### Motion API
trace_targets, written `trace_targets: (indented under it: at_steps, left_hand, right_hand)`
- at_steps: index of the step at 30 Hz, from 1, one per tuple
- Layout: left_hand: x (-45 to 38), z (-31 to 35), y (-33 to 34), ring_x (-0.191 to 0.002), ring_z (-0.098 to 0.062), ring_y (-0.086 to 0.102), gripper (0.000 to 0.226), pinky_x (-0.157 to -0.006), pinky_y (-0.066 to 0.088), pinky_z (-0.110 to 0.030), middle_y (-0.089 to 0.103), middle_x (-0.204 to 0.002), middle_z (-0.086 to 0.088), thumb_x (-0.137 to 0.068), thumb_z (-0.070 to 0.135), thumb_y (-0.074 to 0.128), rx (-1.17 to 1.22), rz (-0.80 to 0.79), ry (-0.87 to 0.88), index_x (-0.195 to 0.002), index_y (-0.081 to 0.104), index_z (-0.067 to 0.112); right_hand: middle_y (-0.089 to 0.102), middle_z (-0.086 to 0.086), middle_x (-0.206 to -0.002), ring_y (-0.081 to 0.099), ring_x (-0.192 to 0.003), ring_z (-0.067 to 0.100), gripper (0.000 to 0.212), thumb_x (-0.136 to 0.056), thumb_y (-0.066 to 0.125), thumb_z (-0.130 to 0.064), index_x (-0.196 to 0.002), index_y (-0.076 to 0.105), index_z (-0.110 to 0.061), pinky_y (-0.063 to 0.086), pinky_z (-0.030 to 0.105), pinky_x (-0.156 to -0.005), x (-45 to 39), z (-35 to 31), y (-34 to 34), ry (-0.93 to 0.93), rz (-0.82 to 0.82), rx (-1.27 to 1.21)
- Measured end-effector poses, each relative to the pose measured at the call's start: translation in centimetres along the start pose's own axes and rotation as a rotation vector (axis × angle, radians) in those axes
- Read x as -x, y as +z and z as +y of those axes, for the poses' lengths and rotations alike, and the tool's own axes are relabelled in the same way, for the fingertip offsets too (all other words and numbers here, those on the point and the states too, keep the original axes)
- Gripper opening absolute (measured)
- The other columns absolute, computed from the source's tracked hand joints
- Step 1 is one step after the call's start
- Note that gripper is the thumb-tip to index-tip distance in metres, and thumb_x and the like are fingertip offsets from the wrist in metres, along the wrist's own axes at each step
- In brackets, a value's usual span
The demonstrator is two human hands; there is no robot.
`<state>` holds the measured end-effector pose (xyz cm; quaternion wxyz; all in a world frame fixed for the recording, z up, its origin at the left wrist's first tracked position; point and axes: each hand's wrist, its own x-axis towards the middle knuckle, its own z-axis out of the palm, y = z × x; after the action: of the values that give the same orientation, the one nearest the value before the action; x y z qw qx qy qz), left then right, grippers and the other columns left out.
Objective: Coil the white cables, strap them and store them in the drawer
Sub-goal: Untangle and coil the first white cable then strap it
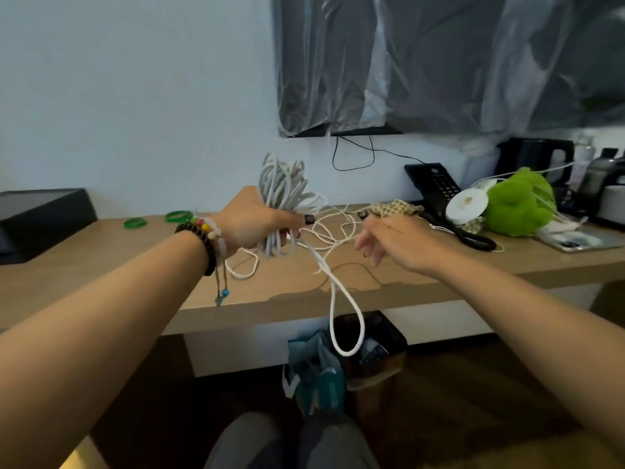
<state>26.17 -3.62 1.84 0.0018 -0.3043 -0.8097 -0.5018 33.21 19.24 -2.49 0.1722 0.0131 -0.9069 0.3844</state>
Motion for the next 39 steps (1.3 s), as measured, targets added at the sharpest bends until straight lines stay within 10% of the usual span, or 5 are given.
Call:
trace_targets:
  at_steps: [6, 14, 18, 27, 39]
  left_hand:
    - [-0.1, -0.2, 1.1, -0.047, -0.015, 0.058, 0.019, -0.055, 0.048, -0.026, 0.063, -0.053, -0.001, -0.083, 0.007, 0.071, 0.316, 0.017, -0.057, -0.069, 0.059, 0.006]
    - [0.3, 0.1, -0.5, -0.039, -0.012, 0.047, 0.028, -0.043, 0.037, -0.021, 0.051, -0.048, -0.003, -0.084, 0.016, 0.063, 0.734, -0.086, -0.076, -0.058, 0.057, 0.011]
    - [0.6, 0.7, -2.2, -0.042, -0.010, 0.043, 0.024, -0.048, 0.034, -0.022, 0.047, -0.051, 0.001, -0.089, 0.015, 0.058, 0.945, 0.001, -0.025, -0.066, 0.049, 0.014]
    - [1.6, -0.6, -2.5, -0.040, -0.015, 0.047, 0.016, -0.045, 0.038, -0.025, 0.048, -0.054, -0.004, -0.087, 0.011, 0.063, 0.677, 0.029, -0.113, -0.074, 0.055, 0.006]
    - [2.9, -6.4, -3.4, -0.053, -0.018, 0.054, 0.017, -0.056, 0.044, -0.030, 0.059, -0.056, -0.002, -0.079, 0.011, 0.075, 0.407, 0.208, -0.230, -0.077, 0.059, 0.010]
  right_hand:
    - [0.069, 0.005, -0.093, 0.059, -0.089, 0.025, 0.033, -0.100, 0.042, -0.030, -0.096, 0.069, -0.011, 0.039, 0.028, -0.071, 1.0, -1.3, 1.2, -0.010, -0.047, 0.443]
    - [0.071, 0.011, -0.098, 0.069, -0.090, 0.025, 0.033, -0.099, 0.046, -0.027, -0.107, 0.066, -0.002, 0.051, 0.039, -0.088, 0.1, -6.7, 4.6, 0.042, -0.081, -0.168]
    - [0.062, 0.005, -0.077, 0.061, -0.056, 0.013, 0.022, -0.098, 0.048, -0.004, -0.114, 0.061, -0.009, 0.056, 0.027, -0.059, 1.1, -7.2, 5.5, 0.002, -0.257, -0.309]
    - [0.054, 0.001, -0.067, 0.033, -0.045, 0.009, 0.022, -0.100, 0.046, -0.009, -0.097, 0.068, -0.010, 0.025, 0.020, -0.045, 2.3, -9.1, 2.2, 0.050, -0.811, -0.171]
    - [0.047, -0.005, -0.057, 0.034, -0.049, 0.010, 0.022, -0.094, 0.058, -0.023, -0.083, 0.077, -0.022, 0.029, 0.019, -0.048, 2.0, -7.1, -0.2, 0.000, -0.480, 0.255]
